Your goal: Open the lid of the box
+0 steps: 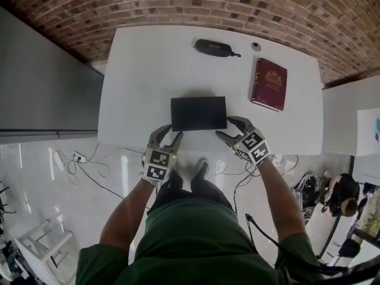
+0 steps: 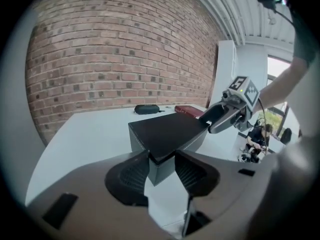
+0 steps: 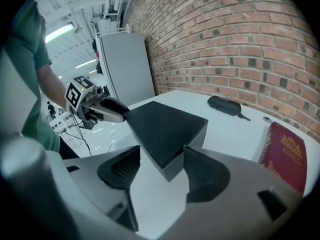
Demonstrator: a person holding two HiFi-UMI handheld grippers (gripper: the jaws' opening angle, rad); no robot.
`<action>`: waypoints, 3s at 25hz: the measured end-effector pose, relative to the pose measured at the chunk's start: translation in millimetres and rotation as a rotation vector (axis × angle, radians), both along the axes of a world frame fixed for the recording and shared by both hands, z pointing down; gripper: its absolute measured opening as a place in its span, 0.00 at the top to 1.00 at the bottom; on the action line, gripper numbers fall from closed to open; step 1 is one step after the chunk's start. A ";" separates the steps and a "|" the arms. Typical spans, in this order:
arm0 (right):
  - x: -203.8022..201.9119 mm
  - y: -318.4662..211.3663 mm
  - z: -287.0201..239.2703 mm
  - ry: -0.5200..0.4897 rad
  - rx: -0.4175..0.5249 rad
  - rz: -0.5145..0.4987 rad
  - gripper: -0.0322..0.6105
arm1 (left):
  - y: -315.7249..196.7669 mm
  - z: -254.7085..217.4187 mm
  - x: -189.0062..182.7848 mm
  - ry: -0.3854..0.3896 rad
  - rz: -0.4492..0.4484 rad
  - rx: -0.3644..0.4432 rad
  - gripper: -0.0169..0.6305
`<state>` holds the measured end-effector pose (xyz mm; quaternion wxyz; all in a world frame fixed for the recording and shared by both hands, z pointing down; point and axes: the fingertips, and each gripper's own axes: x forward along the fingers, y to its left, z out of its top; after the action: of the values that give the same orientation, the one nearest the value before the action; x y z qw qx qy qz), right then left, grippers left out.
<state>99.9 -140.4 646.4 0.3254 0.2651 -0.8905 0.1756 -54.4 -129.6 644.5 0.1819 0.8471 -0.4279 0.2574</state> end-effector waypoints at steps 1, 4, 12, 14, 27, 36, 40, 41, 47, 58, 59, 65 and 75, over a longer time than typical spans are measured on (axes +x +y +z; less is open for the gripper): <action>0.9 -0.6 0.8 0.009 0.012 -0.001 0.53 | -0.5 0.3 0.9 0.000 0.001 -0.002 0.73; 2.1 -1.4 1.5 0.032 0.039 0.007 0.58 | -0.4 -0.4 0.6 0.016 -0.024 -0.017 0.74; 6.3 -4.3 2.2 0.004 0.005 0.033 0.62 | -9.9 -10.6 2.0 0.226 -0.172 -0.137 0.75; 6.2 -4.6 2.0 0.014 0.005 0.029 0.62 | -9.6 -8.5 2.1 0.153 -0.135 -0.093 0.74; 7.8 -6.0 0.7 -0.012 -0.036 0.099 0.64 | -8.1 -9.1 6.5 -0.144 0.022 0.141 0.73; 6.4 -8.0 -4.4 -0.063 -0.058 0.135 0.64 | -11.3 -11.8 4.5 -0.155 0.016 0.162 0.73; 5.6 -9.9 -9.4 -0.088 -0.064 0.149 0.63 | -14.6 -16.7 3.1 -0.115 0.014 0.148 0.73; 5.3 -9.4 -10.8 -0.084 -0.059 0.144 0.63 | -14.2 -18.1 2.8 -0.105 0.012 0.144 0.73; 5.9 -9.4 -27.9 -0.064 0.024 0.110 0.61 | -18.3 -37.6 3.5 -0.024 -0.022 0.173 0.73; -9.6 -12.1 -48.3 -0.060 0.112 0.088 0.64 | -52.5 -88.9 2.7 0.012 -0.040 0.280 0.75; -10.3 -11.6 -49.0 -0.063 0.111 0.091 0.64 | -55.9 -92.3 2.6 0.013 -0.039 0.287 0.75; -20.6 2.0 -44.2 -0.052 0.102 0.064 0.66 | -80.4 -113.6 1.1 0.012 -0.034 0.332 0.77; -14.7 14.4 -48.9 -0.062 0.100 0.103 0.68 | -131.7 -125.4 0.8 0.005 -0.009 0.334 0.82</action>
<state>85.1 -126.0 597.5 0.2746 0.3207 -0.8930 0.1556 -53.6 -261.3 519.1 0.0409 0.8642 -0.4681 0.1798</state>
